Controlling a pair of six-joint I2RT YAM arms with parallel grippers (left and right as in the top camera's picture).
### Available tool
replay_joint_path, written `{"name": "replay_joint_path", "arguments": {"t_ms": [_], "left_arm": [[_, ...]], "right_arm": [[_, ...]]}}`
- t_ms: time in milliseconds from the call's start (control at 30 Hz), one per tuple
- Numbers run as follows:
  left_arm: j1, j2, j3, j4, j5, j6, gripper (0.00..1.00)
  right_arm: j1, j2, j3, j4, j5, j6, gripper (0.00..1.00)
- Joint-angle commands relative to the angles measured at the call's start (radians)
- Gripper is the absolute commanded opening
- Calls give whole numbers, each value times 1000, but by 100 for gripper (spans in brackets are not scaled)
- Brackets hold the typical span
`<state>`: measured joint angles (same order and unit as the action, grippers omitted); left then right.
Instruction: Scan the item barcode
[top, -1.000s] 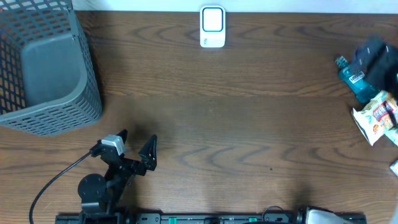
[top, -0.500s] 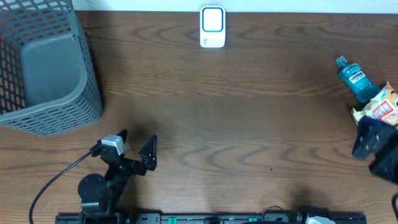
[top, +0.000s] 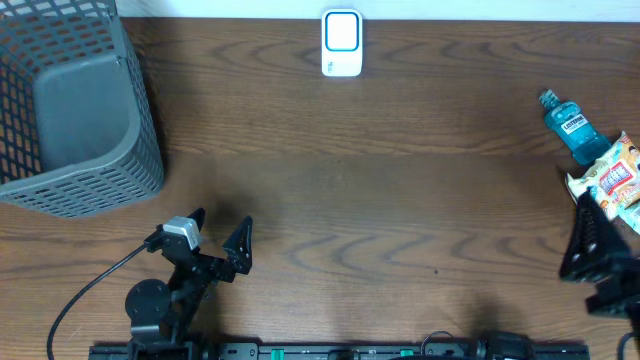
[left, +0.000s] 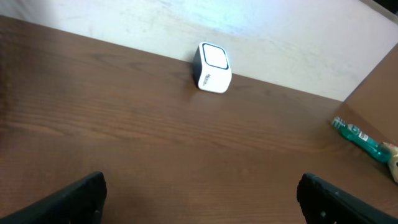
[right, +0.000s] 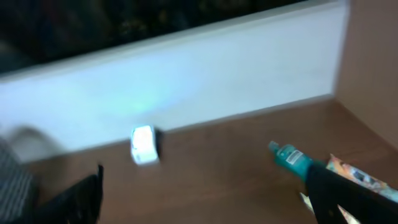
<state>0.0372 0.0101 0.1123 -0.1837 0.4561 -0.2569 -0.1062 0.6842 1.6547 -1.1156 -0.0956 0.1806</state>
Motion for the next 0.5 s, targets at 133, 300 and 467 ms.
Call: {"name": "replay_joint_path", "arguments": {"t_ms": [133,300,467], "left_arm": [[-3,-6,10,1,-5,13,98],[-3,-6,10,0,-5,13,98],[-3,-6,9,1,-5,13,98]], "right_arm": [[97,-213,-397,267,-39,-29,99],[151,-352,-663,473,-39,-29,99],[153,-476,-860,609,-45,-29,99]]}}
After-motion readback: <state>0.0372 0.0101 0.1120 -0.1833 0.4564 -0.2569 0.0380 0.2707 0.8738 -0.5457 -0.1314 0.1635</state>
